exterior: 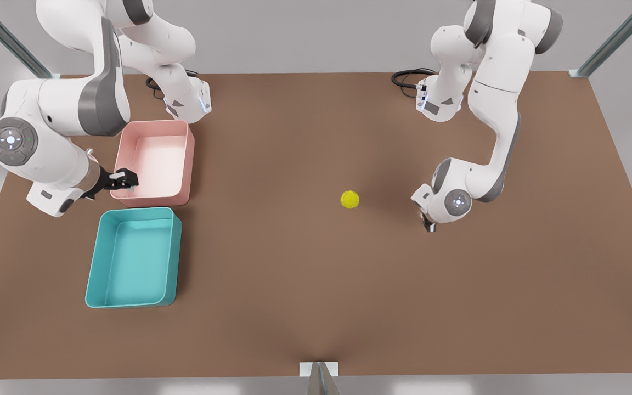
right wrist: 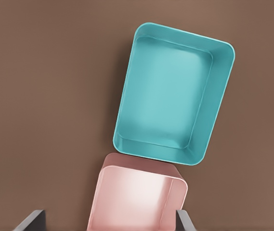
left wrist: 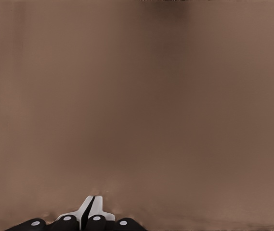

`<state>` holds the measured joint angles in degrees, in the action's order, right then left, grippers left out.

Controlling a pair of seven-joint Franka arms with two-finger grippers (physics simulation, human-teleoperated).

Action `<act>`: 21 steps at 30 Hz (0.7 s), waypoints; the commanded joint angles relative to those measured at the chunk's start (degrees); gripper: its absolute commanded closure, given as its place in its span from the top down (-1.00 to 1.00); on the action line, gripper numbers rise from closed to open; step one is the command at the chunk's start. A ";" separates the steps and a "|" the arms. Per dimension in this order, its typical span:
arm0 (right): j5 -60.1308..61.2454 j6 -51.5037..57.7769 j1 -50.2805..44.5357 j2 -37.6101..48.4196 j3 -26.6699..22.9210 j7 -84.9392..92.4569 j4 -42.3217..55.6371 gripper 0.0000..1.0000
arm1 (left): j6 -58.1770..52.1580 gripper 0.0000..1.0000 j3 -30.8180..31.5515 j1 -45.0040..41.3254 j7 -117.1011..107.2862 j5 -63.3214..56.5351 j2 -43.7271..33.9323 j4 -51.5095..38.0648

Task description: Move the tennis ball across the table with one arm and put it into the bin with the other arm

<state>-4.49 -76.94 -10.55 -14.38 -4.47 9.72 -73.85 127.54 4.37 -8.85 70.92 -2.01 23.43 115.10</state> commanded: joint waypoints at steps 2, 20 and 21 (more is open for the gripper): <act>0.00 0.03 0.00 0.05 -0.02 0.30 0.02 1.00 | -43.22 1.00 -4.96 -1.95 -73.61 -4.59 -7.86 -22.34; 3.34 -4.71 -16.16 -7.77 0.33 -10.22 3.36 1.00 | -56.79 1.00 -13.25 -7.58 -90.26 0.43 -9.10 -39.87; 3.17 -8.75 -19.86 -9.18 0.25 -20.34 3.36 1.00 | -54.68 1.00 -13.25 -7.58 -90.61 0.43 -9.01 -39.87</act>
<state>-2.14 -79.21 -27.47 -22.40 -4.11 7.81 -70.87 68.66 -9.02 -16.52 14.76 -1.83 14.43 75.35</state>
